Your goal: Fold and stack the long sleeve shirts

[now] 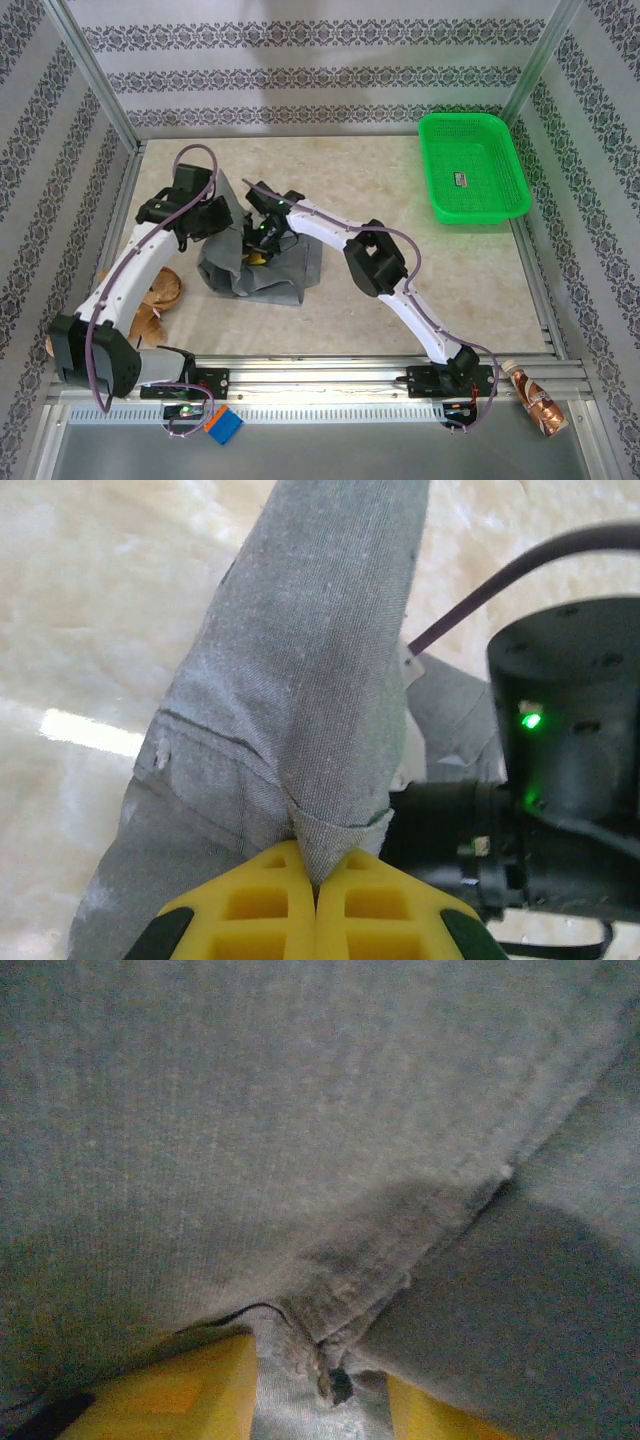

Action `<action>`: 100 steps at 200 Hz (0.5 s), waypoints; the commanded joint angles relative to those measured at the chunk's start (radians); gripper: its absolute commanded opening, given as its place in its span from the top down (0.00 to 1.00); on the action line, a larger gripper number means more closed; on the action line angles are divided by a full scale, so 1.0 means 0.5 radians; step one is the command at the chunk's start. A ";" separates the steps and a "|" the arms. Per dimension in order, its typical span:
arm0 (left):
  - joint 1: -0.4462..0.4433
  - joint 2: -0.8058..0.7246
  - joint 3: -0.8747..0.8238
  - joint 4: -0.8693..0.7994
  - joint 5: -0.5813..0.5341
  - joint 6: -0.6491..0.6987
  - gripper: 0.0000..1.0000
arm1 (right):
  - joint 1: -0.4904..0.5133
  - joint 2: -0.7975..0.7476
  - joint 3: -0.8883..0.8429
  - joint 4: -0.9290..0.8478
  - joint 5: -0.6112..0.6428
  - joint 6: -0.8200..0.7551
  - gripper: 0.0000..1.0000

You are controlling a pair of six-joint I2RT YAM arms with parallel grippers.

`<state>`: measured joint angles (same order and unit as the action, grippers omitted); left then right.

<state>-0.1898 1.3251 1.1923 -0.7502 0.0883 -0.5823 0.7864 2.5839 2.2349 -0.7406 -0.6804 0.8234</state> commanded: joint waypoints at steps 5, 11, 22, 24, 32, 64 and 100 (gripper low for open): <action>-0.058 0.073 0.071 -0.132 -0.122 0.168 1.00 | -0.180 -0.277 -0.229 -0.058 -0.007 -0.017 0.53; -0.065 0.083 0.075 -0.141 -0.139 0.176 1.00 | -0.211 -0.324 -0.290 -0.064 -0.012 -0.041 0.52; -0.075 0.096 0.080 -0.144 -0.153 0.190 1.00 | -0.265 -0.397 -0.380 -0.090 -0.021 -0.087 0.50; -0.076 0.099 0.082 -0.144 -0.155 0.192 1.00 | -0.274 -0.409 -0.395 -0.098 -0.018 -0.096 0.50; -0.086 0.109 0.092 -0.146 -0.157 0.195 1.00 | -0.309 -0.458 -0.459 -0.109 -0.012 -0.115 0.49; -0.117 0.170 0.143 -0.135 -0.180 0.191 1.00 | -0.402 -0.584 -0.655 -0.081 -0.032 -0.150 0.47; -0.148 0.233 0.258 -0.182 -0.209 0.224 1.00 | -0.500 -0.747 -0.806 -0.135 0.029 -0.274 0.45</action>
<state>-0.2424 1.4223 1.2560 -0.8036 0.0174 -0.5106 0.5591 2.2910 1.8896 -0.7708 -0.6861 0.7521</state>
